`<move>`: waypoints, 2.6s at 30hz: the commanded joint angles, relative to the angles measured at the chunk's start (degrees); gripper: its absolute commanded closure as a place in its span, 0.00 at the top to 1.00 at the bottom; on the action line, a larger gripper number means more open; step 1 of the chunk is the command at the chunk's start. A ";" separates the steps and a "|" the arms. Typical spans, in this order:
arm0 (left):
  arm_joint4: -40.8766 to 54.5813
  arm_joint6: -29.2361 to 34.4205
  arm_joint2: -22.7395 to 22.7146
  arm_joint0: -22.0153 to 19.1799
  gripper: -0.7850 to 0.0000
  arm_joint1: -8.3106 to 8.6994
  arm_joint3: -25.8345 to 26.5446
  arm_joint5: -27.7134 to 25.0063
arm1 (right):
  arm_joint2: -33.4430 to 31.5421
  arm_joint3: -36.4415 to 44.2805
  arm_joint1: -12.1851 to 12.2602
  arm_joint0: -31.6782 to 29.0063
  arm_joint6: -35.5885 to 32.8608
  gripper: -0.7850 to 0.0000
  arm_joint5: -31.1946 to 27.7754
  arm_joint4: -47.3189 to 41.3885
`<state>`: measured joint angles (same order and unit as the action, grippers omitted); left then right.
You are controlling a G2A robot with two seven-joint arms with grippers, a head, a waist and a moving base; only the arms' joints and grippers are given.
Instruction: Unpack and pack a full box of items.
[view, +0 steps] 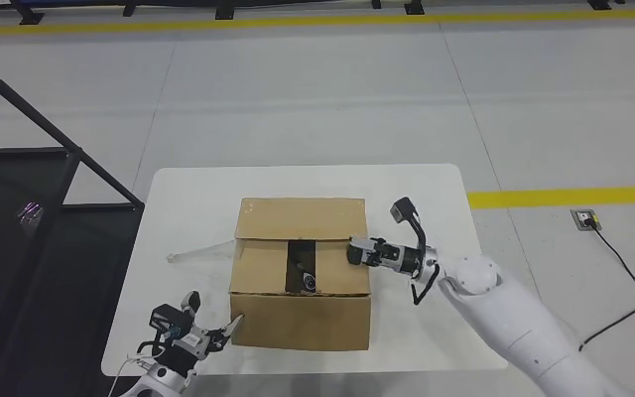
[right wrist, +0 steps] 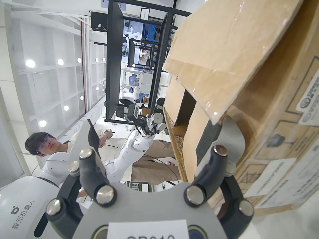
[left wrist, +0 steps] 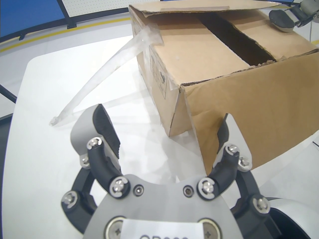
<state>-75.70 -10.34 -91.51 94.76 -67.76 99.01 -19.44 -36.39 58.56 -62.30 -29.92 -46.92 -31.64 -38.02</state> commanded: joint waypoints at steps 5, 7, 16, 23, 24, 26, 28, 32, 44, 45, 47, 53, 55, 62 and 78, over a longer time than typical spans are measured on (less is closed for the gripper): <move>-0.38 0.00 0.05 0.13 1.00 0.05 0.26 0.04 | -0.01 -2.56 -2.07 3.26 3.81 1.00 -0.56 3.61; -0.59 -0.04 0.05 0.26 1.00 0.07 0.55 0.07 | 0.16 -2.03 -2.79 4.42 6.18 1.00 0.13 5.81; -0.34 -0.47 -0.49 1.08 1.00 0.15 1.43 0.27 | 1.36 -6.19 -6.65 11.63 10.14 1.00 2.94 11.63; 0.13 -0.99 -0.77 1.79 1.00 0.15 1.40 0.62 | 4.77 -12.28 -10.44 16.66 16.90 1.00 4.25 22.53; 0.07 -1.02 -0.72 1.87 1.00 0.14 1.44 0.75 | 4.98 -12.50 -10.57 16.82 16.97 1.00 4.22 23.28; 0.16 -1.01 -0.64 1.99 1.00 0.12 1.51 1.04 | 4.98 -12.50 -10.57 16.82 16.97 1.00 4.22 23.28; 0.16 -1.01 -0.64 1.99 1.00 0.12 1.51 1.04 | 4.98 -12.50 -10.57 16.82 16.97 1.00 4.22 23.28; 0.16 -1.01 -0.64 1.99 1.00 0.12 1.51 1.04 | 4.98 -12.50 -10.57 16.82 16.97 1.00 4.22 23.28; 0.24 -0.64 -0.36 1.92 1.00 0.08 1.83 1.34 | 3.93 -10.37 -11.49 15.02 21.42 1.00 5.88 22.32; -0.03 -0.47 -0.19 1.96 1.00 0.08 2.06 1.32 | 3.90 -10.53 -11.89 15.16 22.14 1.00 6.52 22.23; -0.55 -0.50 0.06 2.12 1.00 0.08 2.39 1.54 | 3.86 -11.74 -12.87 15.90 24.32 1.00 9.05 22.02; -1.26 -1.22 0.63 2.72 1.00 0.00 2.67 2.57 | 5.23 -18.46 -16.68 19.55 28.25 1.00 17.43 22.65; -1.16 -1.72 0.62 3.02 1.00 -0.02 2.61 2.76 | 5.70 -20.90 -18.11 20.50 28.02 1.00 18.89 22.09; -0.96 -2.69 0.29 3.65 1.00 -0.01 1.99 2.82 | 7.19 -30.26 -22.96 23.14 26.54 1.00 22.05 21.17; 1.81 -4.68 -1.22 4.54 1.00 0.08 3.12 1.03 | 3.82 -38.47 -27.47 24.81 16.06 1.00 3.95 17.03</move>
<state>-74.73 -14.64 -92.29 99.09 -67.70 101.85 -18.03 -32.33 19.85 -89.81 -5.17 -27.72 -25.32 -20.75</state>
